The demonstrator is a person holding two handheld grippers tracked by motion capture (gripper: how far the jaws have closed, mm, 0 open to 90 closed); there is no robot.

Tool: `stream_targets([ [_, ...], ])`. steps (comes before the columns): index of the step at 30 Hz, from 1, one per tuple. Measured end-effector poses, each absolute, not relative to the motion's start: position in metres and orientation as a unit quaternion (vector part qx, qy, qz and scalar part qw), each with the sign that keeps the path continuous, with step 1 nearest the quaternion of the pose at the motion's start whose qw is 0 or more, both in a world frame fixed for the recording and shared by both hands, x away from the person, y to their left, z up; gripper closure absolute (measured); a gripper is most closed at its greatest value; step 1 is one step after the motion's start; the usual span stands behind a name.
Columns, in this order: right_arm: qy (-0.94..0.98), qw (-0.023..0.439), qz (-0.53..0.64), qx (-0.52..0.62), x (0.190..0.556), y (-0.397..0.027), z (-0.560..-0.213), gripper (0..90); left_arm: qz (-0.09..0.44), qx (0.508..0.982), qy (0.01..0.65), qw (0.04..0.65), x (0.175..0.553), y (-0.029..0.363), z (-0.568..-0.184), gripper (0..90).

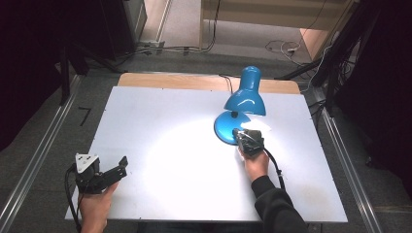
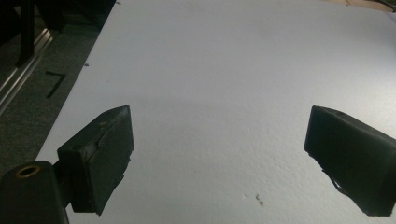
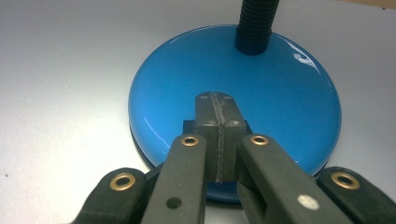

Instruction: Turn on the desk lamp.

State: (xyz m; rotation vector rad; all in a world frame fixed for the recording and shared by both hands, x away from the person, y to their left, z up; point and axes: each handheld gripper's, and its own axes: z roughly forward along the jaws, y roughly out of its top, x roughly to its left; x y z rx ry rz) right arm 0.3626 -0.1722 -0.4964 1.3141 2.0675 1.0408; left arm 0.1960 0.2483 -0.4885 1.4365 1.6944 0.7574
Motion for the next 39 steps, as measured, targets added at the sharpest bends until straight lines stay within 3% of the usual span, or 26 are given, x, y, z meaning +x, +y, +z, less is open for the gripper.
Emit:
stream_targets([
  [8,0.750,0.220,0.392,0.485,0.362,-0.183,-0.490,87.5,0.297,0.564,0.666,0.387,0.196,0.249,-0.489,9.0],
  [15,0.758,0.215,0.391,0.476,0.357,-0.188,-0.485,77.1,0.298,0.565,0.665,0.387,0.196,0.248,-0.488,9.1],
  [20,0.762,0.200,0.398,0.471,0.353,-0.190,-0.482,64.8,0.297,0.565,0.666,0.387,0.196,0.248,-0.489,9.1],
  [23,0.767,0.186,0.395,0.470,0.352,-0.192,-0.479,45.2,0.297,0.564,0.666,0.387,0.196,0.248,-0.489,9.0],
  [27,0.777,0.177,0.387,0.463,0.351,-0.195,-0.479,36.5,0.297,0.565,0.666,0.386,0.196,0.248,-0.489,9.1],
  [34,0.785,0.173,0.386,0.452,0.343,-0.204,-0.469,28.1,0.296,0.564,0.667,0.387,0.196,0.248,-0.489,9.0],
  [39,0.789,0.173,0.387,0.445,0.337,-0.211,-0.466,27.2,0.296,0.564,0.667,0.386,0.196,0.248,-0.489,9.0],
])
